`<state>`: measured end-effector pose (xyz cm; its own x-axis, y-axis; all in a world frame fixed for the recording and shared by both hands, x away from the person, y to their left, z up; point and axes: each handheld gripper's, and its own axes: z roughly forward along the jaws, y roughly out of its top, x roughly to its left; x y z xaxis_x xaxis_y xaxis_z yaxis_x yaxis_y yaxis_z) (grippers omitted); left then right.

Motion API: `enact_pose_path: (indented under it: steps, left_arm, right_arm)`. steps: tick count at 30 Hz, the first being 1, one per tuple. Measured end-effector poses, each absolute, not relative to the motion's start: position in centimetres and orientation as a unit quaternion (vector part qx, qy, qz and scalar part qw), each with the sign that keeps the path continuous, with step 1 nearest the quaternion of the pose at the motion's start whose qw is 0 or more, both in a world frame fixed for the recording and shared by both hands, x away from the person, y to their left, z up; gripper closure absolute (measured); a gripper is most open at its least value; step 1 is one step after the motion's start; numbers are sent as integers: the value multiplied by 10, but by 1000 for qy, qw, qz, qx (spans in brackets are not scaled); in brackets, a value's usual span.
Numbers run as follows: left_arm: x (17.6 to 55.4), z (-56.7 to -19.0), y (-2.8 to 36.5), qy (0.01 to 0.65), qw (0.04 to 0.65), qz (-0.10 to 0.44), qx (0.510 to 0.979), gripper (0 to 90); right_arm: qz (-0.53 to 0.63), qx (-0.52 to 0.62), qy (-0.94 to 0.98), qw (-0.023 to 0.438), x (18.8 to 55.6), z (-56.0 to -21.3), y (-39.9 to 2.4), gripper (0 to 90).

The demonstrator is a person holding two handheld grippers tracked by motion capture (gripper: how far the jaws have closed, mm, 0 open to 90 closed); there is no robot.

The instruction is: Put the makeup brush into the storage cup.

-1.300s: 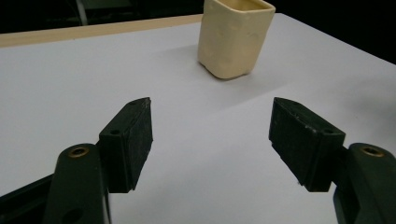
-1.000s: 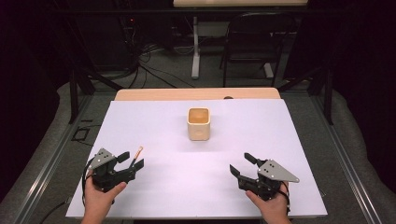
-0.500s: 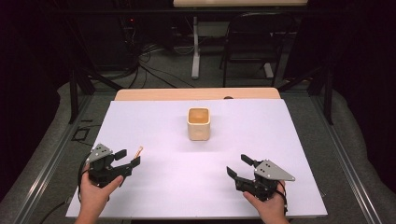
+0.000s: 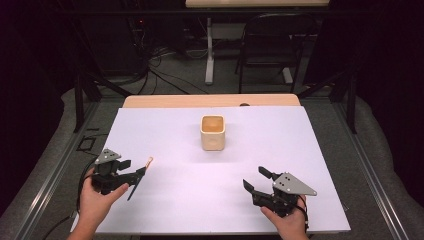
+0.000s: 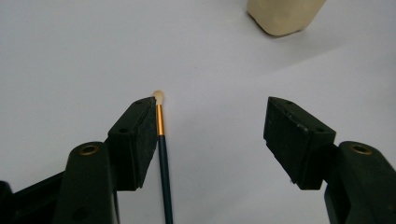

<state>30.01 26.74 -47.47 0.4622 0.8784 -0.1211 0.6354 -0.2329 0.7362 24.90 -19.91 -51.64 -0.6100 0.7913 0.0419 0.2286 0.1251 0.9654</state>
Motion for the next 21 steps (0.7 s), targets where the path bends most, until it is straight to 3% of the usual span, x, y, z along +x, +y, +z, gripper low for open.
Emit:
enact_pose_path:
  steps: [21]
  left_arm:
    - [315, -460, 269, 519, 310, 116, 788, 433]
  right_arm:
    - [556, 374, 699, 250, 248, -518, -200, 315]
